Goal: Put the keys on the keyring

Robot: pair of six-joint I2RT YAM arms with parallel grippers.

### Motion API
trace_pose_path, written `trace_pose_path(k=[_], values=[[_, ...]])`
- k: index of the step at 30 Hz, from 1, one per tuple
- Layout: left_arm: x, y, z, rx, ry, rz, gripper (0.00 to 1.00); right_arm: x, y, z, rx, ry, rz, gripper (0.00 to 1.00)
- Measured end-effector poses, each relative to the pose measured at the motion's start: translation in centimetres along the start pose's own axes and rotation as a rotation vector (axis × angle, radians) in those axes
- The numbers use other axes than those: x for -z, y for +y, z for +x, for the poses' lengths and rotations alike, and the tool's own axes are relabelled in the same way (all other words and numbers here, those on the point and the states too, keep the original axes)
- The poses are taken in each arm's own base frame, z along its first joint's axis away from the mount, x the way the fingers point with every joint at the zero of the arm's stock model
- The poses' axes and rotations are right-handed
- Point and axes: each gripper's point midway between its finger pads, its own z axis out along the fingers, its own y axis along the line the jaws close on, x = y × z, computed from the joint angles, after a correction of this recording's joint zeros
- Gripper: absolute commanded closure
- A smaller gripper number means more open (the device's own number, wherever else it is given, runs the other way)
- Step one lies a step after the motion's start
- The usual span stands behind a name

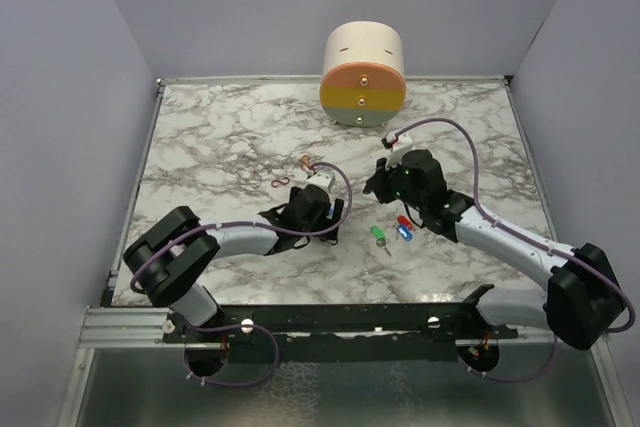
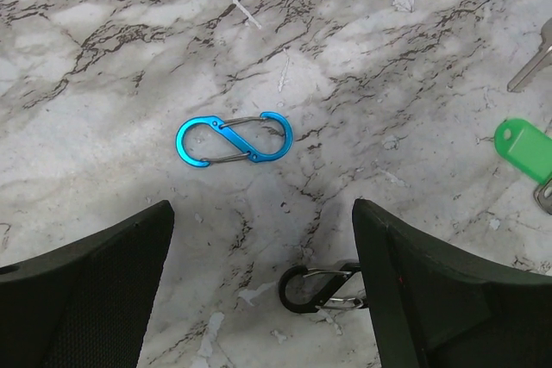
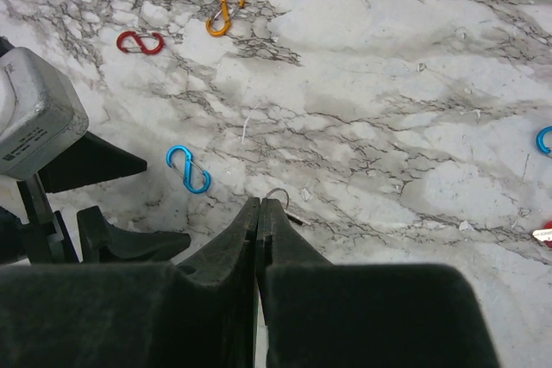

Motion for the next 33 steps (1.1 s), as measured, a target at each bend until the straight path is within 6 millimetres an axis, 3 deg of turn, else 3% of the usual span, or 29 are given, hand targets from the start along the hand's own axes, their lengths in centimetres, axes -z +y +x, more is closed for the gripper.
trace_pose_path(k=[25,32,33], values=[[-4.0,-3.4,-3.3,0.006,-0.054,0.071,0.14,2.1,-1.2,-1.0,-0.004,-0.039,0.059,0.99],[-4.2,-2.9,-3.5,0.006,-0.063,0.04,0.22,2.2,-1.2,-1.0,-0.004,-0.04,0.06,0.99],[-4.3,-2.6,-3.6,0.008,-0.068,0.021,0.27,2.2,-1.2,-1.0,-0.004,-0.04,0.06,0.99]])
